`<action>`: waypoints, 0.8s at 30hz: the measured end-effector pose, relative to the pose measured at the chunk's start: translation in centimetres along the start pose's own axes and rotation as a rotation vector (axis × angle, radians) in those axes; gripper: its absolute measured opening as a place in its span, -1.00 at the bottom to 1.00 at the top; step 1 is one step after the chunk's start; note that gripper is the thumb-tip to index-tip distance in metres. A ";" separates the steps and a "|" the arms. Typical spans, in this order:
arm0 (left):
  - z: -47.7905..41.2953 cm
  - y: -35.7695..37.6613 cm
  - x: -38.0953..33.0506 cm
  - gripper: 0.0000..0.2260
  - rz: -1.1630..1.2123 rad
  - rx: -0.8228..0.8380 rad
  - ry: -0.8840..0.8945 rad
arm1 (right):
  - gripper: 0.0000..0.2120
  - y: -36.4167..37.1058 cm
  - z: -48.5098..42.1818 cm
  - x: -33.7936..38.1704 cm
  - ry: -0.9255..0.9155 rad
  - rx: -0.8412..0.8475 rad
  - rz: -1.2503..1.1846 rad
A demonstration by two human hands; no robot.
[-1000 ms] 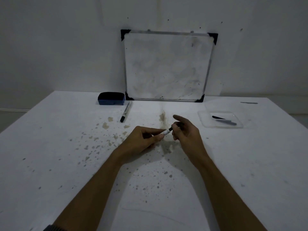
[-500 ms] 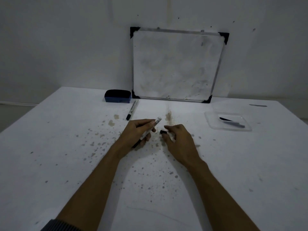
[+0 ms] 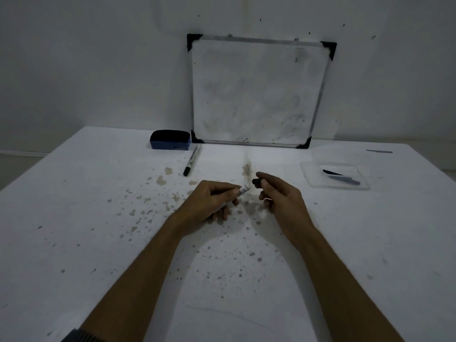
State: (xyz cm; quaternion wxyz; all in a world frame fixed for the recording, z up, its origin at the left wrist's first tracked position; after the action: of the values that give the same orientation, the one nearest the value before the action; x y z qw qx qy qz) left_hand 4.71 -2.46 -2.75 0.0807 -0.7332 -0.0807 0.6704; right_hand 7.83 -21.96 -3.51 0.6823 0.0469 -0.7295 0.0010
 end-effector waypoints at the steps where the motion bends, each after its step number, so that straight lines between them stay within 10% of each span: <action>1: 0.0 0.0 0.0 -0.84 -0.003 0.007 0.006 | -0.76 0.0 0.0 0.0 0.000 0.004 0.006; 24: 0.9 0.3 -0.4 -0.75 -0.074 0.024 0.021 | -0.76 0.3 0.7 0.3 -0.127 0.102 0.249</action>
State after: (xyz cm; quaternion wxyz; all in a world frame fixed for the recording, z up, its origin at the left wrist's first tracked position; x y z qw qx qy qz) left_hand 3.76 -2.85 -2.51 0.1150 -0.7357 -0.0990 0.6602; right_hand 7.14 -21.76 -3.28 0.6260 -0.0095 -0.7705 0.1197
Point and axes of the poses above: each hand's wrist, its own z-axis away from the middle knuckle, its own y-axis out of the palm, x = y × z, the point moved 5 cm from there along -z, towards the middle knuckle, and after that the axes turned 6 degrees about -x, right-handed, at the moved point
